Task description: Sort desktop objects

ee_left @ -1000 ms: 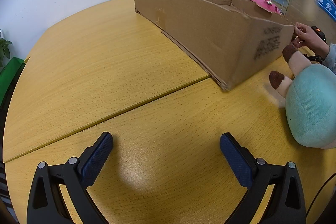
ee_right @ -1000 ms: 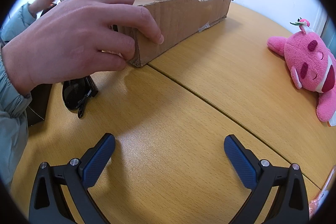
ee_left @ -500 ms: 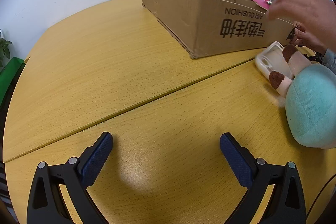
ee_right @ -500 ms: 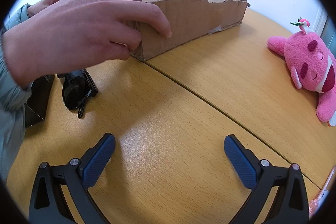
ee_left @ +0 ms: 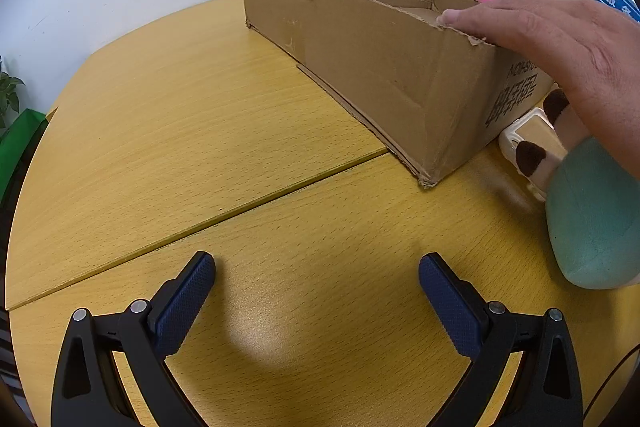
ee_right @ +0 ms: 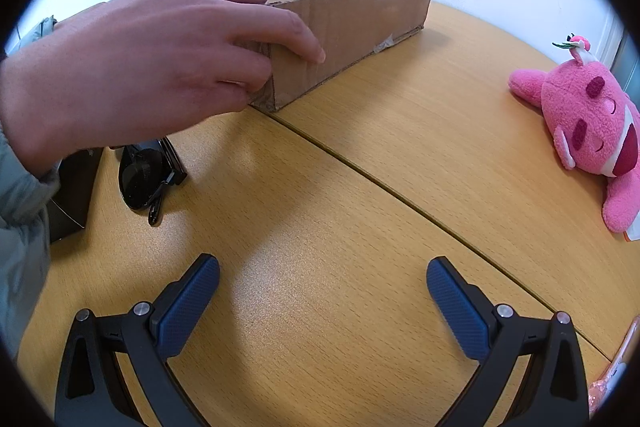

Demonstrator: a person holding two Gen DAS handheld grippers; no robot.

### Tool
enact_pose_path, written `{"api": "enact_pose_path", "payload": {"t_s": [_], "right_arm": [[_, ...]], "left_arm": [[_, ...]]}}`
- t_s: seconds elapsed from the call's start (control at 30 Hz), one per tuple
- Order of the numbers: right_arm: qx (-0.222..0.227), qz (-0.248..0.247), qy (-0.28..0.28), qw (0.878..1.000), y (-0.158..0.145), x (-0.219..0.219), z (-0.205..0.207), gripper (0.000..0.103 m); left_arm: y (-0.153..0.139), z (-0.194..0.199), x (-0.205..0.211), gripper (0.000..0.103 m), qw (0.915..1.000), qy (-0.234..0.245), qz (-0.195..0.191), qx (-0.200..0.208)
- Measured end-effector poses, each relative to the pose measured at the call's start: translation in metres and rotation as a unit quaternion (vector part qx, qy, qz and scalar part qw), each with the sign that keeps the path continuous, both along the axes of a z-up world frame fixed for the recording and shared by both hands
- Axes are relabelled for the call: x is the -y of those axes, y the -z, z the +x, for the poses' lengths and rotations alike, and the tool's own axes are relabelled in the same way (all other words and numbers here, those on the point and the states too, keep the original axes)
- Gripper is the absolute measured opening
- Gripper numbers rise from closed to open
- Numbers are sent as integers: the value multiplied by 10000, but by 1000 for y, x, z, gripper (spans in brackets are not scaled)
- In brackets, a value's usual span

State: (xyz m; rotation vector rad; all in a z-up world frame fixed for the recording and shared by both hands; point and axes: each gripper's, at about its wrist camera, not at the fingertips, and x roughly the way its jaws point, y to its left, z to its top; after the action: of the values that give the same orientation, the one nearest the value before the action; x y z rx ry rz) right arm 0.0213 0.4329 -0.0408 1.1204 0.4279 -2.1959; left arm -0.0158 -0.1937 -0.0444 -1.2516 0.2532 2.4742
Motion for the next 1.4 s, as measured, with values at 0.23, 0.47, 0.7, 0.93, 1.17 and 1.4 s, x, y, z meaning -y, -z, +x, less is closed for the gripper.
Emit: {"api": "enact_pose_path", "payload": {"t_s": [0.23,0.47,0.7,0.93,1.17,1.4], "right_arm": [[0,1,0,10000,0,1,0,103],[0,1,0,10000,0,1,1,103],[0,2,1,10000,-1,1,1,103],[1,0,944,9955,2,7,-14,103],[59,52,1979,9802,2,24,-22,103],[-613,429,2379,9684,-24,55,45,102]], "left_arm": [[0,0,-1,103,10000,-6,-1,0],[0,0,-1,103,10000,-11,-1,0],[0,0,-2,103,10000,-18,-2,0],[-1,-1,-3,103,10000,-37,4,3],[4,-9,-11,103,10000,-83,4,0],[10,21,-11,102,9960,-888,26,104]]}}
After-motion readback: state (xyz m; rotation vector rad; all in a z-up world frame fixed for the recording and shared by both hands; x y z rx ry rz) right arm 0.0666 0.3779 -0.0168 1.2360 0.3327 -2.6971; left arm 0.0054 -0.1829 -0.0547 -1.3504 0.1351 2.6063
